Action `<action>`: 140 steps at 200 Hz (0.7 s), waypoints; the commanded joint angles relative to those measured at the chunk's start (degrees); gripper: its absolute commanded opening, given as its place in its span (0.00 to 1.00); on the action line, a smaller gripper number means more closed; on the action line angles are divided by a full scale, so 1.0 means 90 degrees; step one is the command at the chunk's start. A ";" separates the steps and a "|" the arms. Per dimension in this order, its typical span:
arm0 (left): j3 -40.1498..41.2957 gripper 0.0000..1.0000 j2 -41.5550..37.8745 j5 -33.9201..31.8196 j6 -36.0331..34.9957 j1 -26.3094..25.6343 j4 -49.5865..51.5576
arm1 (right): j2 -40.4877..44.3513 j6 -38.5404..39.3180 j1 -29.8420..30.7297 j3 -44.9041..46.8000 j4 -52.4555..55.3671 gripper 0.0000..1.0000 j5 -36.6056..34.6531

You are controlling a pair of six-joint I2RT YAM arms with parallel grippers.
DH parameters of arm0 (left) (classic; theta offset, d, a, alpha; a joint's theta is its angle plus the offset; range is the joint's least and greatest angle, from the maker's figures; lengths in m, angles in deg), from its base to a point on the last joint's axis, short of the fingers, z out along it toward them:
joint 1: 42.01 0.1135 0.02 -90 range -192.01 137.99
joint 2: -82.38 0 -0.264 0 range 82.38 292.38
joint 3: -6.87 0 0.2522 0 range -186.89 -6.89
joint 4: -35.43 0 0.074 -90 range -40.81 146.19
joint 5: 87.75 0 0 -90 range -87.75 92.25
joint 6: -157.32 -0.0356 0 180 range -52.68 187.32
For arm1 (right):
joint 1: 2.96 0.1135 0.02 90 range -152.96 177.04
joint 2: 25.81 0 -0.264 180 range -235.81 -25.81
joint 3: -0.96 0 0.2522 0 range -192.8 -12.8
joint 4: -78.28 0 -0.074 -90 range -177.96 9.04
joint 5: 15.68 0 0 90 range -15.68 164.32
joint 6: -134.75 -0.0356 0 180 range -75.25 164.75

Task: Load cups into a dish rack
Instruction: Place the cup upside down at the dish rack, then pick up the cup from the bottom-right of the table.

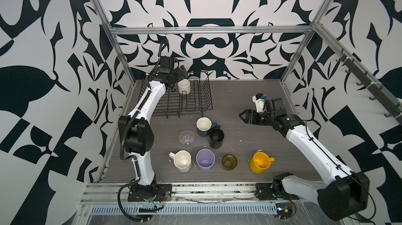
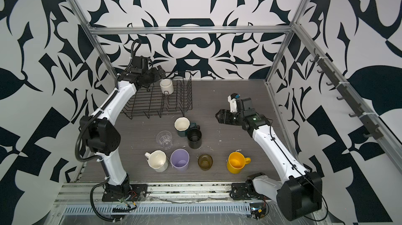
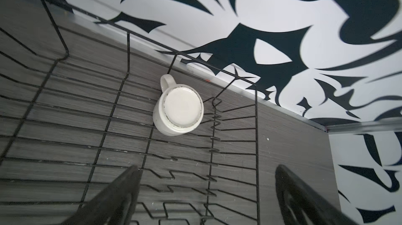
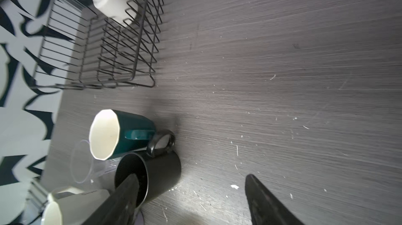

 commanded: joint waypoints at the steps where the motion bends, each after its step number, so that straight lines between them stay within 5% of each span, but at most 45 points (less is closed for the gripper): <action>1: 0.0724 0.99 -0.0869 -0.0471 -0.0745 -0.0159 -0.0590 | 0.0105 0.0171 0.0602 -0.0354 0.0620 0.78 -0.1514; 62: 0.2983 0.99 -0.3181 -0.1037 -0.1642 -0.0179 -0.1421 | 0.0301 -0.0869 0.1872 -0.0277 0.1774 0.70 -0.3281; 109: 0.5115 0.99 -0.5220 0.0191 -0.2338 -0.0174 -0.3357 | 0.0866 -0.2078 0.2472 -0.0071 0.2818 0.66 -0.3884; 140: 0.5041 0.99 -0.5353 -0.0268 -0.2453 -0.0157 -0.2720 | 0.0988 -0.2583 0.2685 -0.0052 0.3484 0.62 -0.3945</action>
